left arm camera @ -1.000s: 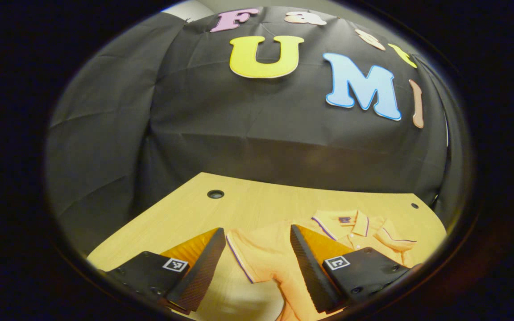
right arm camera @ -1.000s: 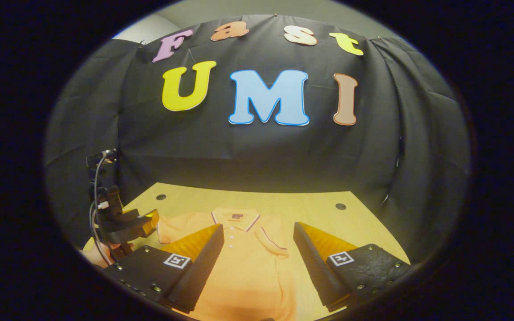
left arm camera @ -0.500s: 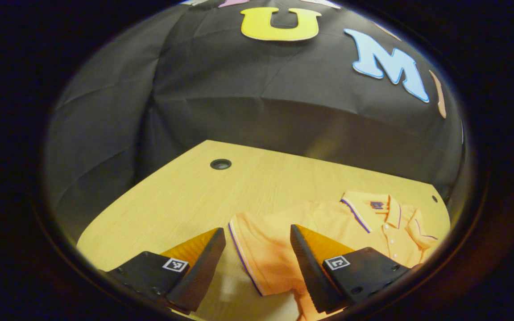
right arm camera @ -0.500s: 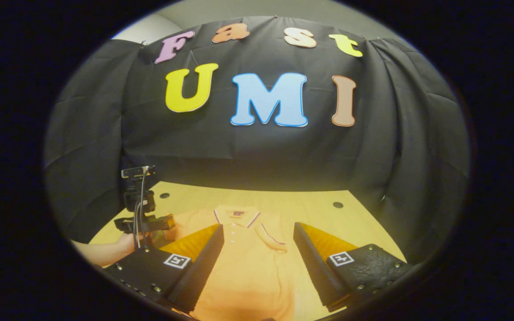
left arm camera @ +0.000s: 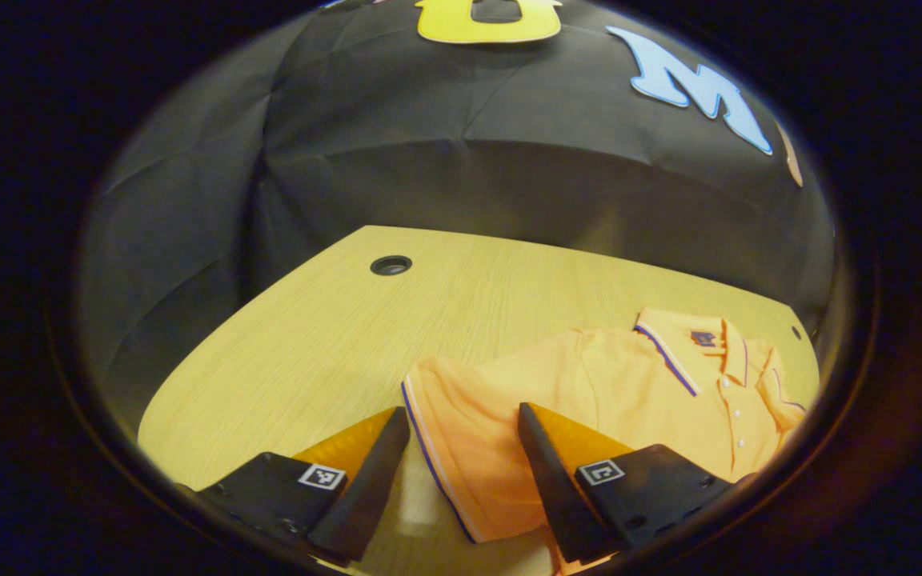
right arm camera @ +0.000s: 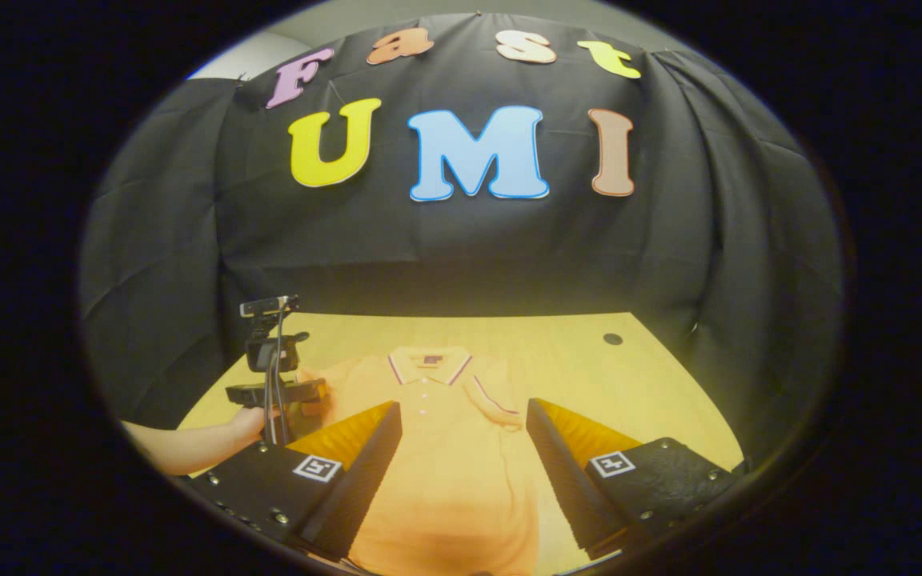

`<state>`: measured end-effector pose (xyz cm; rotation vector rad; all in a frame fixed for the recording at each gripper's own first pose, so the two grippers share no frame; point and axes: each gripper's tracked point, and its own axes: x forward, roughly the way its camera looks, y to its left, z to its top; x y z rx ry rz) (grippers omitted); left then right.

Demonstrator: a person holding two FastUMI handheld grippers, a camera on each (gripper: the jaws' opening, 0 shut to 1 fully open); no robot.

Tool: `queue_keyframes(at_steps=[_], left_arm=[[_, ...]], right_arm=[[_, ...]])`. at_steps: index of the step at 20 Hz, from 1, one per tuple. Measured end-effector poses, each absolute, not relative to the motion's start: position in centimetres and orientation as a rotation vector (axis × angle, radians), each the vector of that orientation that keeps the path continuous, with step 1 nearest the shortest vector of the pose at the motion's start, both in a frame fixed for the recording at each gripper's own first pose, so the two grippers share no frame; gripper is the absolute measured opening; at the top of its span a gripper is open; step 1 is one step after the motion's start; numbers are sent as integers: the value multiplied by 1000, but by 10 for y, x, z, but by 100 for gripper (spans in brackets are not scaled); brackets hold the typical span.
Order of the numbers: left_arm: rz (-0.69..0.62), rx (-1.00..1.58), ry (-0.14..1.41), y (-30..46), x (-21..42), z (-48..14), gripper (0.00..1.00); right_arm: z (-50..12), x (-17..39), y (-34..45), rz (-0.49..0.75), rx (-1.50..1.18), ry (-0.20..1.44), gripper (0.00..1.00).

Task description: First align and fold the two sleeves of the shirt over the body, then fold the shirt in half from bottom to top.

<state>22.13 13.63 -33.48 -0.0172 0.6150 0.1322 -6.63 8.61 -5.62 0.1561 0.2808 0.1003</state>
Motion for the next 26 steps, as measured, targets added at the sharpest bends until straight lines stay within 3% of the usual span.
queue_keyframes(at_steps=[3,4,6,8,9,10,19,26], left_arm=[[111,-7,605,128,228,-334,70],[105,8,611,128,227,-335,52],[74,23,614,122,228,-334,51],[74,48,621,123,229,-336,24],[63,66,623,121,231,-335,24],[65,85,626,119,232,-336,10],[54,116,570,95,233,-303,10],[-37,124,543,45,233,-286,10]], right_arm=[[-66,-68,93,138,163,303,97],[-71,-71,94,143,168,313,94],[-76,-72,93,142,180,319,97],[-81,-75,88,135,182,326,97],[-82,-77,84,126,182,329,97],[-84,-79,80,119,188,332,97],[-101,-81,55,69,217,366,97],[-104,-77,61,91,207,376,97]])
